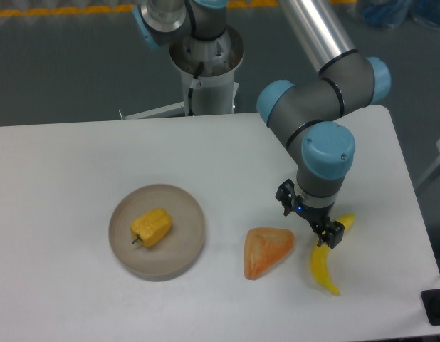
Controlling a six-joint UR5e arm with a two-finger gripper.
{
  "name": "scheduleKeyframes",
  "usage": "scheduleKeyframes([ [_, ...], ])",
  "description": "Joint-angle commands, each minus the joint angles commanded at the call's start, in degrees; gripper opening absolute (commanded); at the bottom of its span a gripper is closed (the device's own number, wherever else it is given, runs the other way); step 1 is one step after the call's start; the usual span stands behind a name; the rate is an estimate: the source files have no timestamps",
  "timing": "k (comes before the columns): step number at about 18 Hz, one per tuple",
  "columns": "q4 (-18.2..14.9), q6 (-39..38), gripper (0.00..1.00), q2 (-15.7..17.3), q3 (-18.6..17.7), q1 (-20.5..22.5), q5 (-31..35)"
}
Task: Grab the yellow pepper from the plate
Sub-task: 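Move the gripper from beside the banana over to the plate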
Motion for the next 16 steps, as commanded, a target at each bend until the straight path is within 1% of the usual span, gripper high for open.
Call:
scheduleKeyframes([
  [3, 0.0, -0.1, 1.0, 0.2, 0.1, -0.1, -0.1],
  [5, -0.2, -0.5, 1.0, 0.9, -0.3, -0.5, -0.6],
  [8, -0.6, -2.9, 1.0, 4.1, -2.3, -1.8, -3.7],
  [10, -0.6, -5.9, 1.0, 6.5, -5.2, -3.0, -5.3],
  [11, -0.4, -7.3, 1.0, 7.5, -6.6, -3.9, -5.4],
  [12, -0.4, -8.4, 1.0, 8.2, -7.2, -5.1, -5.5],
  [13, -0.6, -9.6, 1.0, 8.4, -7.2, -6.7, -5.7],
  [14, -0.7, -12.7, 1.0, 8.4, -8.1, -9.2, -5.7],
  [16, -0.4, -16.3, 1.0, 8.2, -9.5, -12.6, -5.8],
])
